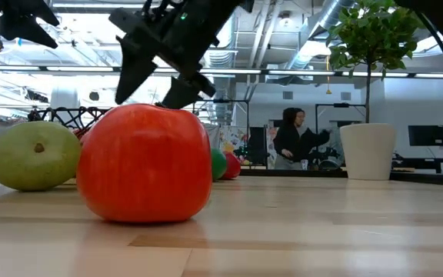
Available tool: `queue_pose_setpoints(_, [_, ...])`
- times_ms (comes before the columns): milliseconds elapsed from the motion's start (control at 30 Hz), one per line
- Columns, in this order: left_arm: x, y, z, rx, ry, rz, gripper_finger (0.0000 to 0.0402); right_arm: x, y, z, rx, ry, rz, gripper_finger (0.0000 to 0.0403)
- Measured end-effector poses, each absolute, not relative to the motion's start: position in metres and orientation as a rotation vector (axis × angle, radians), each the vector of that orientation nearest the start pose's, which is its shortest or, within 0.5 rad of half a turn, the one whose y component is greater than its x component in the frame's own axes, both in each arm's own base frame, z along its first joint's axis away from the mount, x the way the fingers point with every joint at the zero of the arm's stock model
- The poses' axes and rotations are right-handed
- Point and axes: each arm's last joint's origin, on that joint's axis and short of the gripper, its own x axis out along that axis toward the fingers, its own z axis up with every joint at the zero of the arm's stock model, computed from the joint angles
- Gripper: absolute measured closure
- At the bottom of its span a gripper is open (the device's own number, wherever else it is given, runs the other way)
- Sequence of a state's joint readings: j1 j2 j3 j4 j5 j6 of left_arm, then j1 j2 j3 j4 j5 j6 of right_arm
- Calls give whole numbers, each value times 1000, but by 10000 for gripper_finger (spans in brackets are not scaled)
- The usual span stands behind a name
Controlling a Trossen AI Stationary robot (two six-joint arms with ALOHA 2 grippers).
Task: Build produce basket
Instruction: Put the red apple into the black wire basket
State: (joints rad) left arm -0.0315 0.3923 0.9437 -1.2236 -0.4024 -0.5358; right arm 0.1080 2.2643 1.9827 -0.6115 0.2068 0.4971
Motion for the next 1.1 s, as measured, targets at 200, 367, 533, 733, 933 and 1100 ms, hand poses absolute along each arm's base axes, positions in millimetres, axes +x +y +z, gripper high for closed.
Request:
queue_pose_setpoints(200, [28,10,325,-365,545,522,72,503,47,217,333,774,-310,4])
queue_pose_setpoints(367, [28,10,325,-371,542,524,72,512,51,196,320,755,-333,6])
queue_pose_setpoints(533, [28,10,325,-376,540,525,72,516,52,181,346,767,-345,4])
queue_pose_setpoints(733, [28,10,325,-376,541,525,72,511,53,179,330,817,-362,6])
queue_pose_setpoints(933, [28,10,325,-387,538,528,72,505,52,174,294,901,-376,5])
queue_pose_setpoints(1100, [28,10,325,-387,538,528,72,503,52,195,254,869,-341,4])
